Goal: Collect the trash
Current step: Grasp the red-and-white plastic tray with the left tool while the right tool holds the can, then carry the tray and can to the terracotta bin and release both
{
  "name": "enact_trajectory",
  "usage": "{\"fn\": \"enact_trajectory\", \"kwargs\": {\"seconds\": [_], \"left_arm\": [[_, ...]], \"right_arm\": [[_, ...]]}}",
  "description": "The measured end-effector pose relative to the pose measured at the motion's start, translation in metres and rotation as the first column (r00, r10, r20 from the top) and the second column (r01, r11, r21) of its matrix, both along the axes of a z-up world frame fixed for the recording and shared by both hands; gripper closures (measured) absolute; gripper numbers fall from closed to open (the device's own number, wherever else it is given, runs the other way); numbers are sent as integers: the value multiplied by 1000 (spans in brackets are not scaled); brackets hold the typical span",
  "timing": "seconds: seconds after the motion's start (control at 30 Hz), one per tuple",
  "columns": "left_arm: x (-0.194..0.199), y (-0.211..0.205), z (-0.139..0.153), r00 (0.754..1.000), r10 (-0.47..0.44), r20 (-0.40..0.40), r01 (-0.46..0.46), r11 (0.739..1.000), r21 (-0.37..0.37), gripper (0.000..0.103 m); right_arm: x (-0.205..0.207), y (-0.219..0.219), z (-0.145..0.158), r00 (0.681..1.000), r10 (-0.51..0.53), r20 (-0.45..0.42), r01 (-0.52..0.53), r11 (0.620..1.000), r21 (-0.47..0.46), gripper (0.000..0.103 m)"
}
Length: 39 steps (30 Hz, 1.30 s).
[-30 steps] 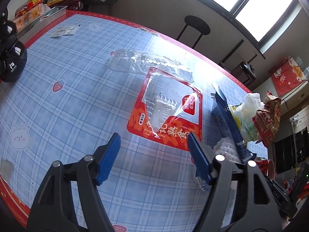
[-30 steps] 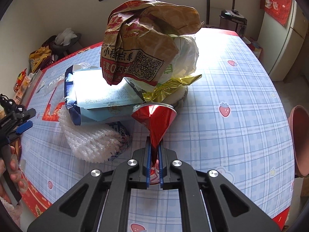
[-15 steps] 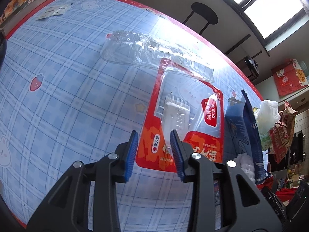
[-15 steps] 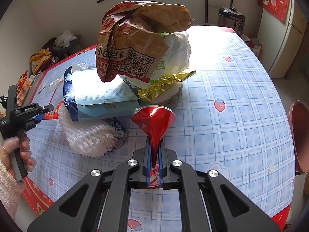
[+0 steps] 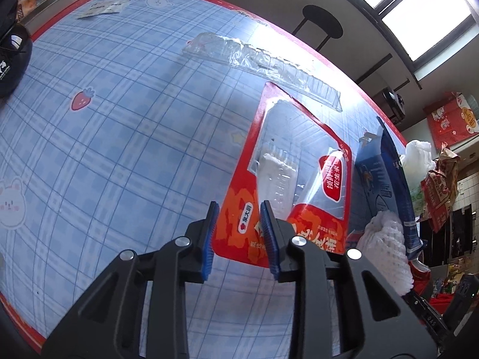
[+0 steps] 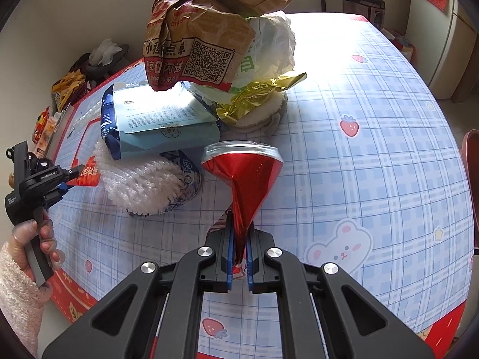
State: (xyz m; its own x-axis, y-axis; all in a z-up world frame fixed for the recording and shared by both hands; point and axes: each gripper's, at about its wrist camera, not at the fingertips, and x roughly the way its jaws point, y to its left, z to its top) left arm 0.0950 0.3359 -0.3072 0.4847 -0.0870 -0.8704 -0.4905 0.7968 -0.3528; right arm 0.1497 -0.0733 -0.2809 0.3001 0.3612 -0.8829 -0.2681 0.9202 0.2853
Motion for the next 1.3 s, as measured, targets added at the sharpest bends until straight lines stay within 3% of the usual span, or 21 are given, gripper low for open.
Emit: {"fn": "enact_trajectory", "kwargs": {"seconds": [0.17, 0.5, 0.8, 1.1, 1.3], "left_arm": [[-38, -18, 17, 1000, -31, 1, 30, 996, 81, 74], [-84, -27, 66, 996, 51, 74, -55, 997, 60, 74], [-86, -60, 104, 990, 7, 143, -22, 994, 108, 74], [-72, -95, 130, 981, -91, 171, 66, 987, 146, 74], [-54, -121, 139, 965, -177, 192, 151, 978, 142, 74]], "right_arm": [[-5, -6, 5, 1000, -6, 6, 5, 1000, 25, 97], [-10, -6, 22, 999, -10, 33, 7, 997, 79, 97], [-22, -19, 46, 996, -42, 78, 32, 992, 119, 97], [-38, -46, 68, 985, -99, 140, 79, 987, 142, 97], [-46, -79, 77, 969, -192, 157, 168, 973, 156, 97]]}}
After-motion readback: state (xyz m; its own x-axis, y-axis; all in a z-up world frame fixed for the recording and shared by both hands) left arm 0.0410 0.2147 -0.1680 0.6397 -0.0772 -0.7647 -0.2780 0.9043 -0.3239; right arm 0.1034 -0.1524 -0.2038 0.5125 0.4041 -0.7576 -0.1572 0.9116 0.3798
